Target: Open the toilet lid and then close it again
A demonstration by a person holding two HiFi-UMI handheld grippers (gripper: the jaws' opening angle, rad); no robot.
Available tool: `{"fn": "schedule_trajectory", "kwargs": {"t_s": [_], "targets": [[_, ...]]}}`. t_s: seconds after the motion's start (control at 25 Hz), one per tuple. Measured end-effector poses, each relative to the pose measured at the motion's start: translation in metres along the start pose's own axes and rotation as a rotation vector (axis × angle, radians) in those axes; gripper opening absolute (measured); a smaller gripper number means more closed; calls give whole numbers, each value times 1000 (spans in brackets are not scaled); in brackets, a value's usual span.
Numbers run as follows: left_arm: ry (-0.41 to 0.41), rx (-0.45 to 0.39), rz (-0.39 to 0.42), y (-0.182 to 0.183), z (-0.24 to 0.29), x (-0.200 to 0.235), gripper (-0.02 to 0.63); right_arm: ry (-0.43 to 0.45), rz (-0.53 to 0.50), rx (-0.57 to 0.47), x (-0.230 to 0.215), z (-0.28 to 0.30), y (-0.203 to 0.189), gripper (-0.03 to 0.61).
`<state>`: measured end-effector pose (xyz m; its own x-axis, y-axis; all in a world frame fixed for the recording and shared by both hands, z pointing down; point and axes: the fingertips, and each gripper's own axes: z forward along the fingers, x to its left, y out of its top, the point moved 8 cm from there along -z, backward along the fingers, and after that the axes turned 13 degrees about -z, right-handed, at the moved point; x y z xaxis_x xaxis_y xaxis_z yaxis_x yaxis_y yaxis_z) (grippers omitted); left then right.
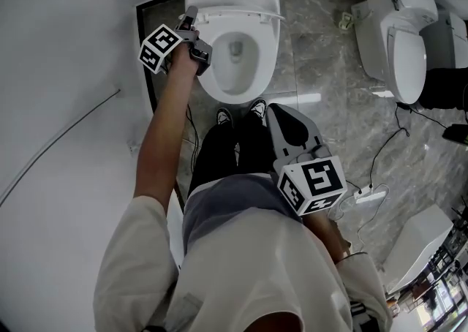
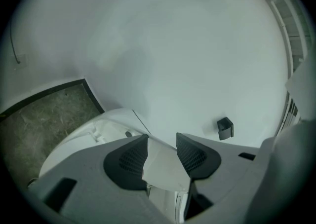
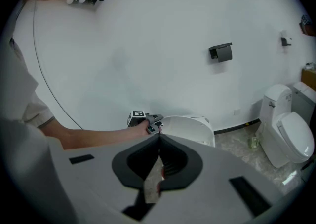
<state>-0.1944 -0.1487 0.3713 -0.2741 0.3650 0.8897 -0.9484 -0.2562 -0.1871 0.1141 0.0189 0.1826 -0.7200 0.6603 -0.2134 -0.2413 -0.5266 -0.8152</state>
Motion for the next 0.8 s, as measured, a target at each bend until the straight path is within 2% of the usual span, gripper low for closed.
{"fn": "schedule_trajectory", "kwargs": {"t_s": [0.28,0.8], "targets": [[-26,-7,-18,15,25,-9,169,-41,0,2,-12,1,7,11],[-54,90,-10,33,46,-18,167,-131,35,-21,16,18,28,11]]}}
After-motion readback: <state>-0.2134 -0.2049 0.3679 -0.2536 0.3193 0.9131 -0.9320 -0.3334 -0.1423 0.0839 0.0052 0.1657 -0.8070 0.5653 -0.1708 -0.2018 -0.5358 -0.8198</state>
